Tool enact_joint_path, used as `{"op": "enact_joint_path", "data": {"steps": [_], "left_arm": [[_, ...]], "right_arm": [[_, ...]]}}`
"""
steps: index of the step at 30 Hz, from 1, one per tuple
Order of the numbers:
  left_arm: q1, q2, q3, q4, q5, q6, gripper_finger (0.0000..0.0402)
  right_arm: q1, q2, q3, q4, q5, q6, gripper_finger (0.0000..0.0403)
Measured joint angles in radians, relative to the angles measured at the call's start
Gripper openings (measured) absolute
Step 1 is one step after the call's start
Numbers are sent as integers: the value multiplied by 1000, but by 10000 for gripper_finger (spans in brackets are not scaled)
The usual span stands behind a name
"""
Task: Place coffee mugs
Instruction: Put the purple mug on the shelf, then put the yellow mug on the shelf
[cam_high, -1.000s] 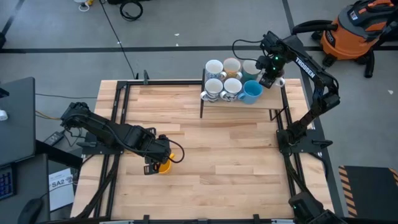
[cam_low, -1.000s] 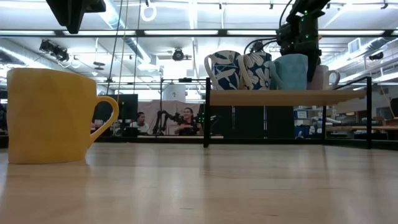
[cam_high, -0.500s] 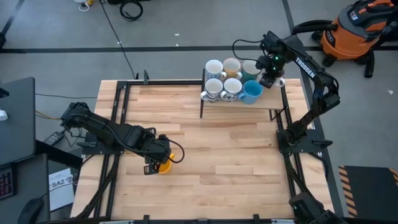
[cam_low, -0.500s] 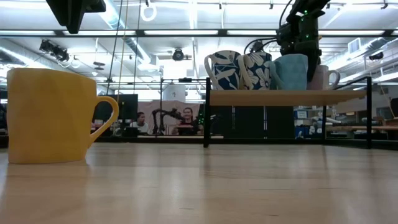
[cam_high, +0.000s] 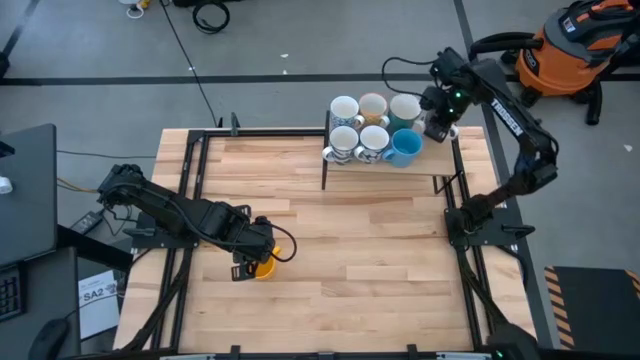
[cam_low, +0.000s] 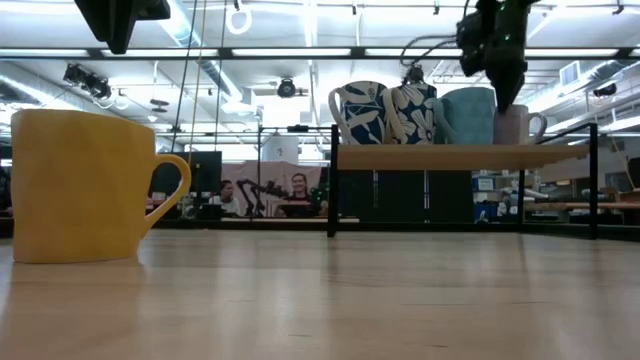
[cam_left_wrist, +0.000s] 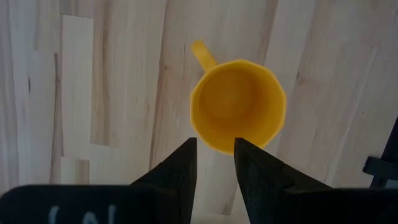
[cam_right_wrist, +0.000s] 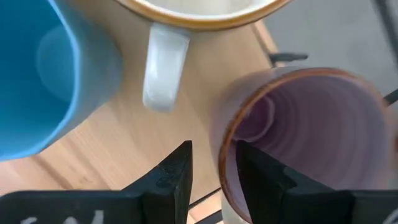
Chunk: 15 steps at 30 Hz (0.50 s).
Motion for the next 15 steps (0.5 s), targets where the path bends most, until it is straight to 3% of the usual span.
{"op": "enact_joint_path", "data": {"steps": [11, 15], "left_arm": [[0, 0, 0, 7, 0, 0, 114], [0, 0, 0, 7, 0, 0, 114]], "right_arm": [[0, -185, 0, 140, -14, 36, 129], [0, -251, 0, 173, -168, 122, 129]]}}
